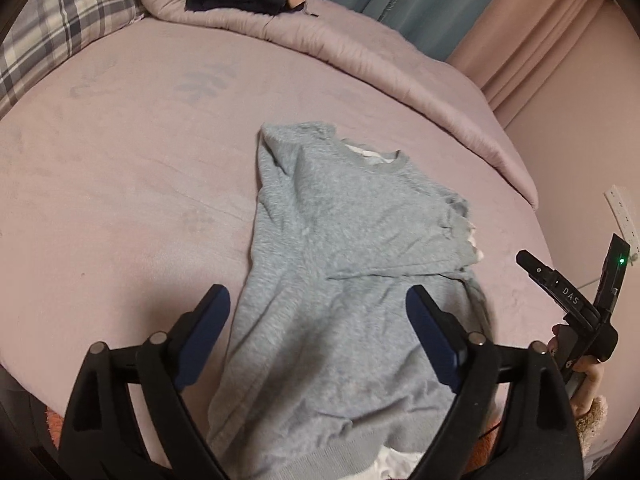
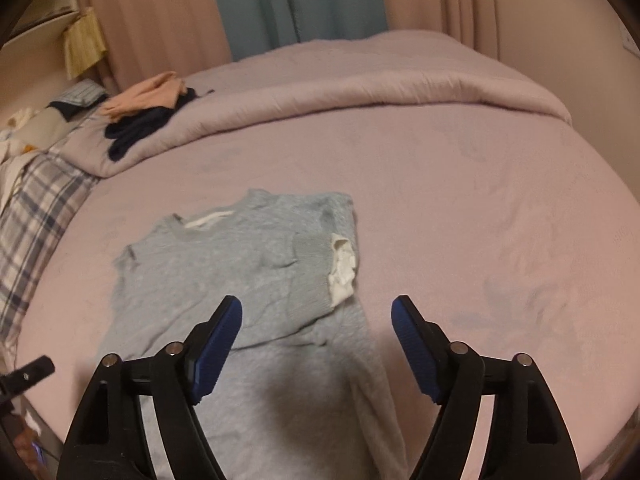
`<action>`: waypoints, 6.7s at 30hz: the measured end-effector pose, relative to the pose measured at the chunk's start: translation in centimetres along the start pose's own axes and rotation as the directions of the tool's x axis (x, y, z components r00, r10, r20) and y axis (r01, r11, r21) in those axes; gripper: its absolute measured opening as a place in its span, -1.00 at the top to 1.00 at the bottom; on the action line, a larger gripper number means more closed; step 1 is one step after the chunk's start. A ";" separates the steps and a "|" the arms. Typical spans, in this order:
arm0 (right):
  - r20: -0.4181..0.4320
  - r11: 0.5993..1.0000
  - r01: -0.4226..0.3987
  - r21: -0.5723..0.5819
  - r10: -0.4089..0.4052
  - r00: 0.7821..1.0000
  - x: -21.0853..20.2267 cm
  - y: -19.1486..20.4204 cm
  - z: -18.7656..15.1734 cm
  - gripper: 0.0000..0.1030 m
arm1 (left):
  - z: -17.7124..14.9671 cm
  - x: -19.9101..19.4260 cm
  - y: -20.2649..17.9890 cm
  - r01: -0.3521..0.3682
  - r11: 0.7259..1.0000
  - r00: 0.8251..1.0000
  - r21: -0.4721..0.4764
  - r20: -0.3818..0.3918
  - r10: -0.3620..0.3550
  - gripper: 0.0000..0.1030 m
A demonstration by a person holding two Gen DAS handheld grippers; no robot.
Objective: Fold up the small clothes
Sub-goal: 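Move both open tools down to the sweatshirt hem ribbing, then close both tools on the hem ribbing, then lift the hem with both tools and carry it toward the collar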
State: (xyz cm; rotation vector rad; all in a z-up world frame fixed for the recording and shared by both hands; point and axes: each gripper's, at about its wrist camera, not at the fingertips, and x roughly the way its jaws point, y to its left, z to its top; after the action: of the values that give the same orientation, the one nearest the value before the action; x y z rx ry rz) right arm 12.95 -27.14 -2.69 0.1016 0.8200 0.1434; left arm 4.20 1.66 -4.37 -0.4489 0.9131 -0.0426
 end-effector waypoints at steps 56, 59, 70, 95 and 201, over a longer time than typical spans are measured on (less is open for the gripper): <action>-0.230 0.977 -0.077 0.199 0.123 0.965 -3.9 -6.7 -15.0 -0.57 | -11.6 0.7 6.6 -0.030 0.994 0.978 -0.109 -0.210 0.006 -0.38; -0.234 0.973 -0.096 0.208 0.145 0.961 -3.9 -6.7 -15.1 -0.57 | -11.8 1.0 6.6 -0.008 0.993 0.976 -0.118 -0.219 -0.019 -0.36; -0.246 0.966 -0.113 0.232 0.170 0.954 -3.7 -7.3 -15.8 -0.57 | -12.4 1.4 6.5 0.031 0.993 0.970 -0.113 -0.236 -0.057 -0.11; -0.282 0.974 -0.105 0.199 0.160 0.946 -3.9 -6.2 -17.5 -0.31 | -13.7 1.4 6.4 -0.005 0.994 0.962 -0.114 -0.272 -0.026 0.18; 0.039 0.884 -0.438 0.164 0.438 0.898 -9.0 -4.7 -7.0 0.60 | -2.1 -6.0 0.4 0.131 0.988 0.989 0.084 0.052 -0.136 0.63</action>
State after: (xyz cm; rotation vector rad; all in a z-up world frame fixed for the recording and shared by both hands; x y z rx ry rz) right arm 2.12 -33.01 -1.66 0.4501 0.7977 0.5022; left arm -1.21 2.57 -1.10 -0.4334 0.8208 -0.1875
